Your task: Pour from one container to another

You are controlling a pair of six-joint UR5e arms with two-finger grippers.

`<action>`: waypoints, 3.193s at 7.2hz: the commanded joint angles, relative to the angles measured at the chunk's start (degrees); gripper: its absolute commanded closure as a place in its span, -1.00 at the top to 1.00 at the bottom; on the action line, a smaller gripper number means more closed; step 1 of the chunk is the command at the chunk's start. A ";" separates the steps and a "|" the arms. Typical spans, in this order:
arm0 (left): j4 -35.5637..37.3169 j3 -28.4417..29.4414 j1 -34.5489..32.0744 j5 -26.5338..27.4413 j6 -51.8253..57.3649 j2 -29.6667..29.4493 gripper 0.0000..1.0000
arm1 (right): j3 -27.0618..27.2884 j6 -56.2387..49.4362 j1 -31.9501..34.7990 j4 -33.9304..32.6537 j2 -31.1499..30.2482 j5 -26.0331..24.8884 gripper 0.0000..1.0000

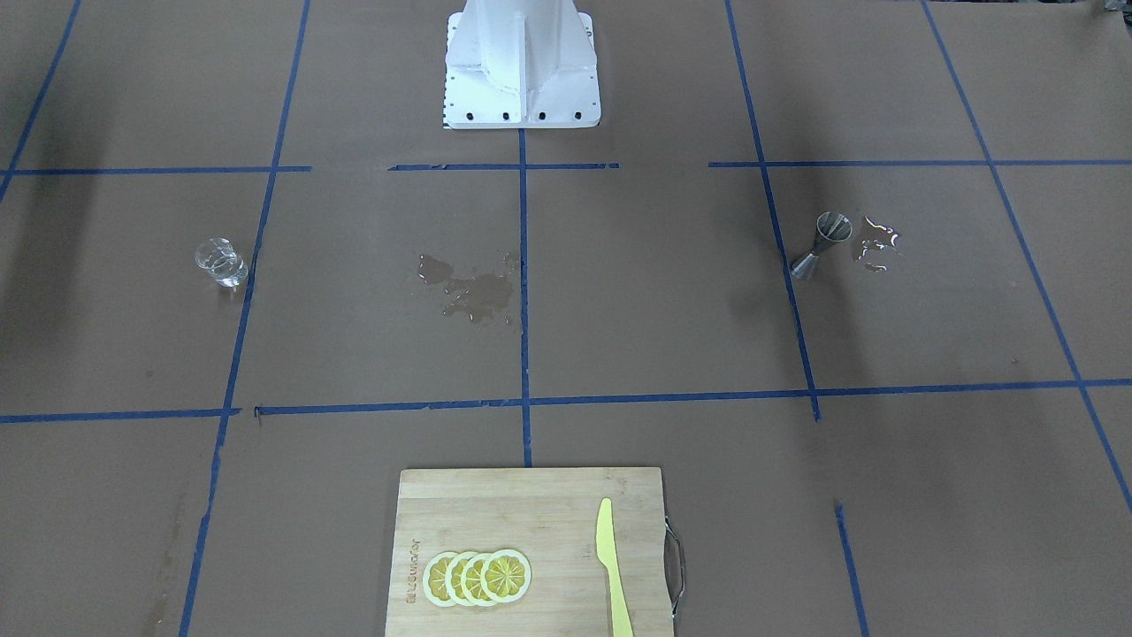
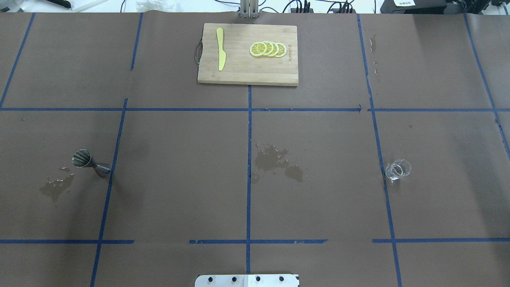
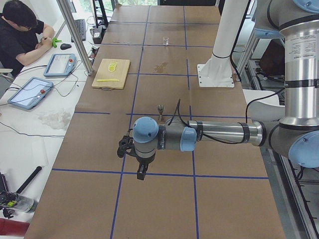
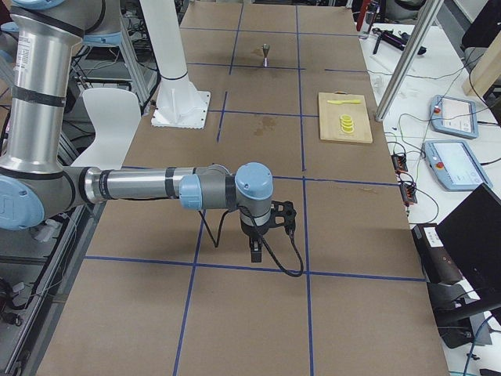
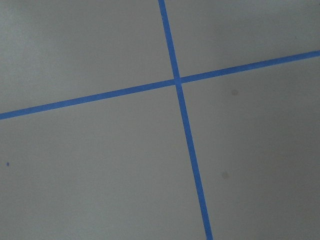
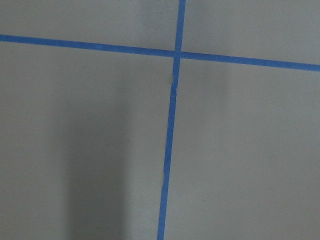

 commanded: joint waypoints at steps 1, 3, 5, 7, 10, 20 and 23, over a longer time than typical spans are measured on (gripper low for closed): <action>0.09 0.09 0.17 0.09 0.00 -0.73 1.00 | 0.09 0.00 0.00 0.10 0.17 -0.09 1.00; 0.00 0.09 0.18 0.00 0.00 -0.73 1.00 | 0.09 0.00 0.09 0.01 0.17 -0.09 1.00; 0.09 -0.70 0.18 0.18 0.17 -0.65 1.00 | -0.09 0.26 0.00 0.10 0.34 -0.17 1.00; 0.09 -0.18 0.53 0.18 0.26 -0.56 1.00 | -0.09 0.53 0.00 0.10 0.43 -0.18 1.00; -1.13 -0.18 0.53 -2.62 0.00 -0.82 1.00 | 0.26 0.79 0.00 2.89 0.87 -0.35 1.00; -29.96 3.16 0.26 -5.18 -1.31 -2.57 1.00 | -1.49 0.79 0.00 7.40 0.70 0.00 1.00; -39.77 2.74 0.35 -4.92 -5.77 -2.40 1.00 | -0.88 0.88 0.00 7.40 0.79 3.68 1.00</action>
